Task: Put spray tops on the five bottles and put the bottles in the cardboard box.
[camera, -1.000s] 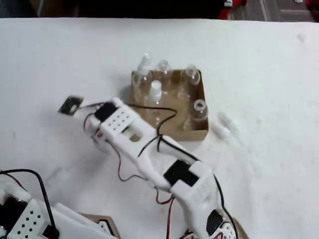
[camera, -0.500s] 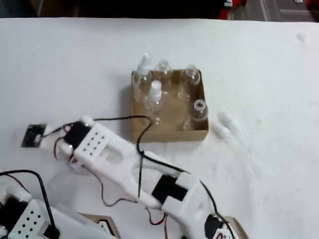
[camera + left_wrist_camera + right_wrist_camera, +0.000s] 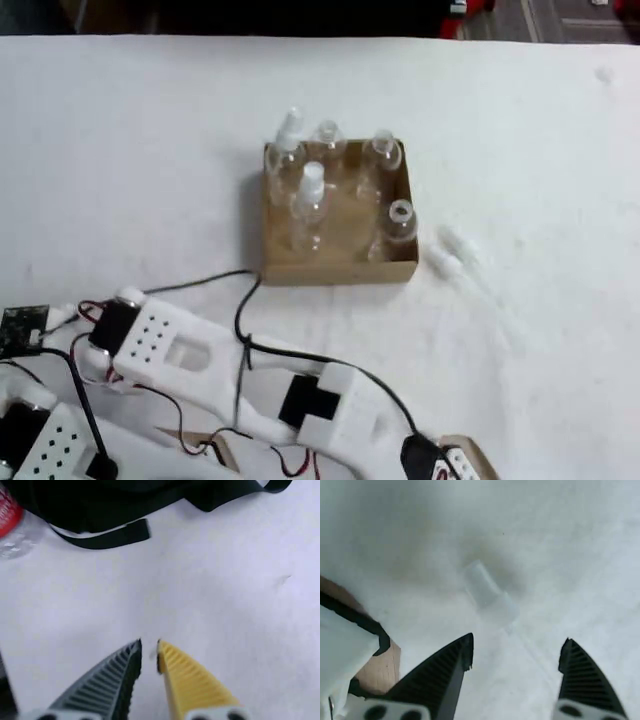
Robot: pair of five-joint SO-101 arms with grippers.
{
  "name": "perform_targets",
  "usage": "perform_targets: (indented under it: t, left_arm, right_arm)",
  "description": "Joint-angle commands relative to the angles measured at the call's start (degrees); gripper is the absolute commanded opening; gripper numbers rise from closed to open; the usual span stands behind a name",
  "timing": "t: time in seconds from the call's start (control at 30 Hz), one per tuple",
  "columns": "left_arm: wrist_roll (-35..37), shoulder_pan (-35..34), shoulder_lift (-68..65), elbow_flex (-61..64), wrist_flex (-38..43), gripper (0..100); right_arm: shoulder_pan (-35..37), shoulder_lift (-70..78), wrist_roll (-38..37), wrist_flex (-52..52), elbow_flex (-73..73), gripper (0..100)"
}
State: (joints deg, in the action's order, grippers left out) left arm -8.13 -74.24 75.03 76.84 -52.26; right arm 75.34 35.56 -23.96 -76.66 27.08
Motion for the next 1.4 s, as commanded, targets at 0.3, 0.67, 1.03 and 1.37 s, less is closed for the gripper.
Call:
perform_targets:
  t: [0.3,0.67,1.03,1.37]
  left_arm:
    - [0.18,-0.04,0.92,-3.25,0.35,7]
    - [0.53,0.31,0.92,-2.02,0.44,7]
    - [4.66,-0.22,0.92,-17.85,-16.18,7]
    - [4.66,-0.48,0.92,-22.51,-23.21,7]
  right_arm:
    - [3.12,4.09,0.09,-0.84,7.03,25.2]
    - [-5.85,-9.63,0.44,-5.93,15.91,25.2]
    - [-4.26,2.68,2.90,-4.00,16.70,25.2]
    - [0.57,11.12,2.99,-1.89,16.70,25.2]
